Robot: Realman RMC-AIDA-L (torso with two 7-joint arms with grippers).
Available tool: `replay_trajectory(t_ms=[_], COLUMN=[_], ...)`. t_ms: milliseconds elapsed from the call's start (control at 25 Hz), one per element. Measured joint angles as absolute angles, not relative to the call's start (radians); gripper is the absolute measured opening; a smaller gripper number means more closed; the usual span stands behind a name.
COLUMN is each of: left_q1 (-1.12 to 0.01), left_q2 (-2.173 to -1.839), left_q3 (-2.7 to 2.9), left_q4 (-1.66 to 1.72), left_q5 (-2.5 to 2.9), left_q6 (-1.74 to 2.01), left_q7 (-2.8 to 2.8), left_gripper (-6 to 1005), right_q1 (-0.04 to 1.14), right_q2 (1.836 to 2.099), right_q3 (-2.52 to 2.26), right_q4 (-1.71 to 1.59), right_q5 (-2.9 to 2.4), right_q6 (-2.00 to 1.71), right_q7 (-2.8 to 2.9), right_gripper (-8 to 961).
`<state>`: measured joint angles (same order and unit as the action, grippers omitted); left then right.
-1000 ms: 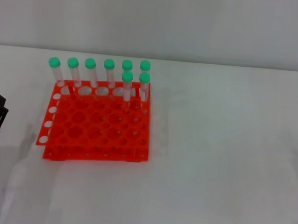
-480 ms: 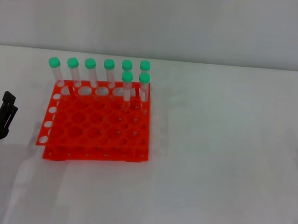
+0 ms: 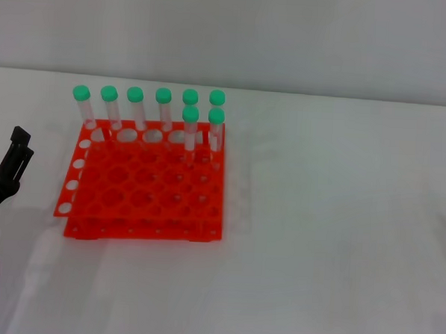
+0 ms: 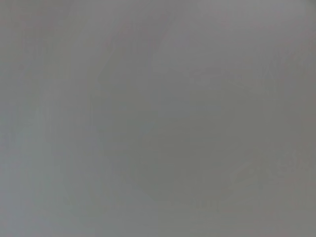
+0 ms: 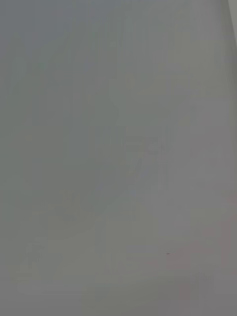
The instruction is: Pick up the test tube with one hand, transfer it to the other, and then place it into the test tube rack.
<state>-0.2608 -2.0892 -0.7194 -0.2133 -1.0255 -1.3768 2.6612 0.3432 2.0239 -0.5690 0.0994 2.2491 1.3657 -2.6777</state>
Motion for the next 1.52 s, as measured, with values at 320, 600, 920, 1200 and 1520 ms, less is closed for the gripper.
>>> replay_trajectory(t_ms=[320,600,920,1200,1520], left_q1=[-0.272,-0.276,-0.272,-0.261,-0.256], left_q2=[-2.088,-2.088,-2.090,-2.089,-2.088], left_q3=[-0.719,-0.719,-0.726,-0.729,-0.729], left_q4=[-0.213,-0.213,-0.213,-0.212,-0.197], left_q5=[-1.023,-1.022,-1.027,-1.056,-1.070], left_q6=[-1.376,-1.376,-1.376,-1.384,-1.379], left_q7=[2.662,2.660,2.660,2.660,2.671], left_gripper=[879,879,879,879,879], right_q1=[0.360,0.361,0.353,0.353,0.352], right_q2=[2.025,2.025,2.024,2.023,2.024], right_q3=[-0.558,-0.545,-0.544,-0.545,-0.557], right_q4=[0.101,0.101,0.098,0.092,0.092], right_q5=[2.249,2.249,2.249,2.249,2.236], right_q6=[1.329,1.305,1.305,1.319,1.383], right_q7=[-2.676,-2.675,-2.675,-2.684,-2.918], right_gripper=[812,813,812,812,811])
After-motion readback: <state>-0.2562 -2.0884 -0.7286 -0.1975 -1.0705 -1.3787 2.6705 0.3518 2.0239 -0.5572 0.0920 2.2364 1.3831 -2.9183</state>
